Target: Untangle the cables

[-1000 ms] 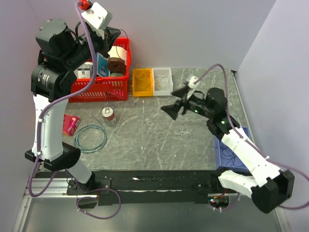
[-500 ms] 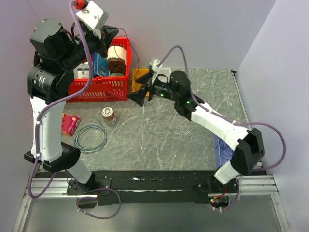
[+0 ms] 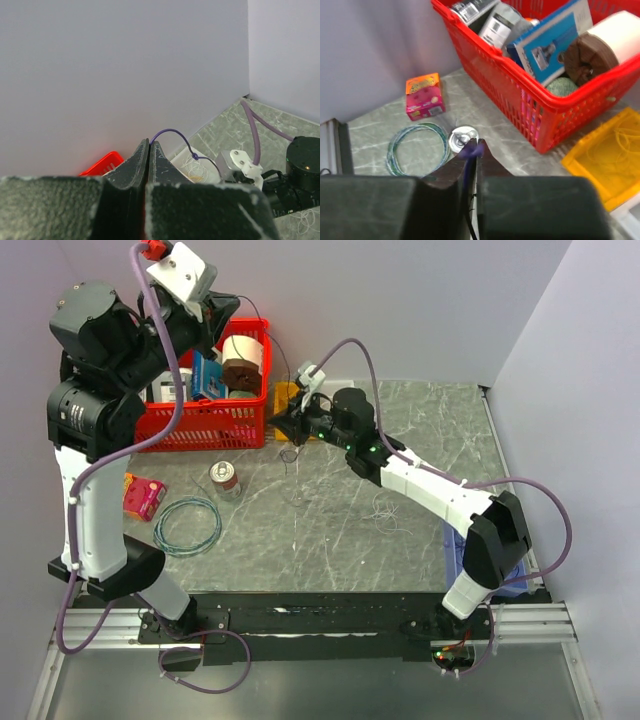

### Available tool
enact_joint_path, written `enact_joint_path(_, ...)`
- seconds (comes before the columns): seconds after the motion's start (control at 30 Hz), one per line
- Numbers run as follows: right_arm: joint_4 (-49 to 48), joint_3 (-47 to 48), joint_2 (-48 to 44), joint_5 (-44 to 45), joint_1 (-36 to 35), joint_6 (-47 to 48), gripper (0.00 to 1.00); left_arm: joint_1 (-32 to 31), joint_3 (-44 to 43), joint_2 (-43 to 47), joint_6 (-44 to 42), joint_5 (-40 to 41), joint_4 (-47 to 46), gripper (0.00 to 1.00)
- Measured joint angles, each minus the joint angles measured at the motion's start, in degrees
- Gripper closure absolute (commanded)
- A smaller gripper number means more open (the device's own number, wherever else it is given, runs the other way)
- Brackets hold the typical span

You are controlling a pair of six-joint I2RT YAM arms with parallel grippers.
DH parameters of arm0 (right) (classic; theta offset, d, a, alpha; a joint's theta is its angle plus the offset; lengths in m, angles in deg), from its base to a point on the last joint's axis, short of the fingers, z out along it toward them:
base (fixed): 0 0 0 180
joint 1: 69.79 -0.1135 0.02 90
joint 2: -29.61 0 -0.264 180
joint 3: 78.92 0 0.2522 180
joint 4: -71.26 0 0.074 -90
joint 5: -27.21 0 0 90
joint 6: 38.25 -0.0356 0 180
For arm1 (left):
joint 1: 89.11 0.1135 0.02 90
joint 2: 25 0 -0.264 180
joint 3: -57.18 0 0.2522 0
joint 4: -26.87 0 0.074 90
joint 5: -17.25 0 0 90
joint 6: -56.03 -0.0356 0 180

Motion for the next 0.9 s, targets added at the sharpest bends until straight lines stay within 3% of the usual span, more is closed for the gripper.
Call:
enact_joint_path(0.17, 2.91, -3.23, -1.46, 3.34, 0.57, 0.33, 1.0, 0.04, 3.56, 1.31, -1.09, 4.33, -0.63, 0.99)
enact_joint_path(0.2, 4.66, -3.98, -2.38, 4.2, 0.96, 0.39, 1.0, 0.17, 6.14, 2.29, -1.44, 5.27, -1.01, 0.94)
enact_joint_path(0.27, 9.38, -5.16, -5.4, 6.43, 2.58, 0.44, 1.0, 0.57, 12.02, 4.07, -2.14, 5.66, -1.73, 0.81)
enact_joint_path(0.3, 11.67, -5.66, -7.32, 7.32, 4.07, 0.31, 1.0, 0.79, 15.87, 5.11, -3.02, 5.16, -1.9, 0.61)
enact_joint_path(0.37, 15.96, -5.9, -12.02, 8.85, 7.98, -0.22, 1.0, 1.14, 23.15, 6.05, -4.72, 3.21, -1.79, 0.45)
enact_joint_path(0.4, 17.62, -5.9, -14.75, 9.73, 10.4, -0.42, 1.0, 1.2, 26.99, 6.23, -5.16, 1.97, -1.77, 0.29)
enact_joint_path(0.5, 22.8, -4.98, -22.25, 14.14, 16.13, -0.72, 1.0, 1.2, 37.88, 4.98, -5.75, -2.21, -1.79, 0.16)
enact_joint_path(0.7, 35.32, 0.98, -32.41, 23.89, 22.32, -1.51, 1.0, 1.18, 51.74, 1.11, -5.31, -7.82, -3.06, 0.05)
enact_joint_path(0.9, 44.11, -2.6, -40.59, 32.3, 35.67, -4.72, 1.0, 0.37, 58.4, 1.01, -3.96, -12.35, -8.0, 0.03)
